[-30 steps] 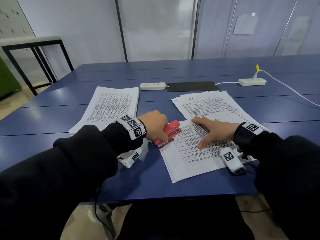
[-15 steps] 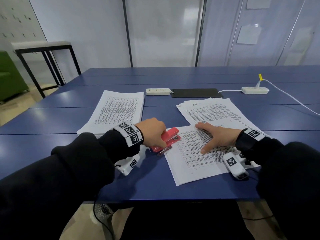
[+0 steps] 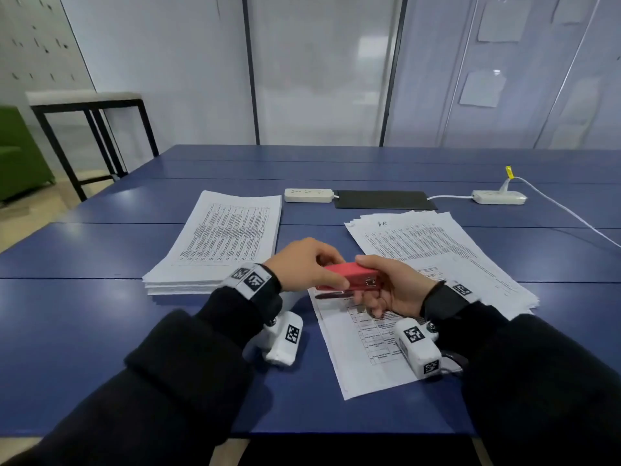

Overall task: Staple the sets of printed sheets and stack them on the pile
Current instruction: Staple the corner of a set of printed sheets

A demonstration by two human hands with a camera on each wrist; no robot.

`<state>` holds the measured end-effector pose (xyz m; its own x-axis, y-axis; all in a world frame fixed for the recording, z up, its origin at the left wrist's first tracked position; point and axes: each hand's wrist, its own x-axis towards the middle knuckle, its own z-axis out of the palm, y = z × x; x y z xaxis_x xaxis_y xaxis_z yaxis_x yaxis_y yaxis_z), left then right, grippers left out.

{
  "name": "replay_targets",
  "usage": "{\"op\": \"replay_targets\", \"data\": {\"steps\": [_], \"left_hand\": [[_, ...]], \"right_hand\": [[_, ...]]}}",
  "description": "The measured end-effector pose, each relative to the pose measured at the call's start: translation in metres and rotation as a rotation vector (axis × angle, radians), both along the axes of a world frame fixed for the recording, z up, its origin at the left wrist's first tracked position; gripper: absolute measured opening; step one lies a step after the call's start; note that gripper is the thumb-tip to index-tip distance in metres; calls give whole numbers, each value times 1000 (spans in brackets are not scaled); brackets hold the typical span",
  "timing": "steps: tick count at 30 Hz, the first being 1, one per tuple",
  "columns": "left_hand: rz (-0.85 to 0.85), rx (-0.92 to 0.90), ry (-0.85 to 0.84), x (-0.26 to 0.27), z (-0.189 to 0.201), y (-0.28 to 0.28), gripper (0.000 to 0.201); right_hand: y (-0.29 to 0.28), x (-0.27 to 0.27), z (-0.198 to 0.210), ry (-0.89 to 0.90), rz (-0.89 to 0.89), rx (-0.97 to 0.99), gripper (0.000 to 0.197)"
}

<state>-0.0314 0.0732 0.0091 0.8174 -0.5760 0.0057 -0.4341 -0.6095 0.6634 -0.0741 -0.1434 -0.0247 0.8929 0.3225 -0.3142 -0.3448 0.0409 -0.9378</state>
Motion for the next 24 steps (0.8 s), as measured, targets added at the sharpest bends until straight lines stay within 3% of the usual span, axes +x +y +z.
{"op": "replay_targets", "data": {"steps": [4,6,8,12,16,24], "left_hand": [[143,-551,380,-3,-17,1,42],[105,-655,597,-6,-23,-1,43],[97,-672,694,-6,-27,-4,40],[228,-683,730,-2,-36,-10,37],[268,-696,725,-2,-38,-12,25],[322,-671,664,-9,-33,-9,7]], "right_hand": [[-8,4,-7,-3,-116,209,53],[-10,7,-11,-3,-159,265,56],[-12,9,-13,-32,-168,258,63],[-12,12,-19,-102,-126,218,83],[-9,8,-15,-125,-148,205,56],[-7,1,-12,-248,-216,113,51]]}}
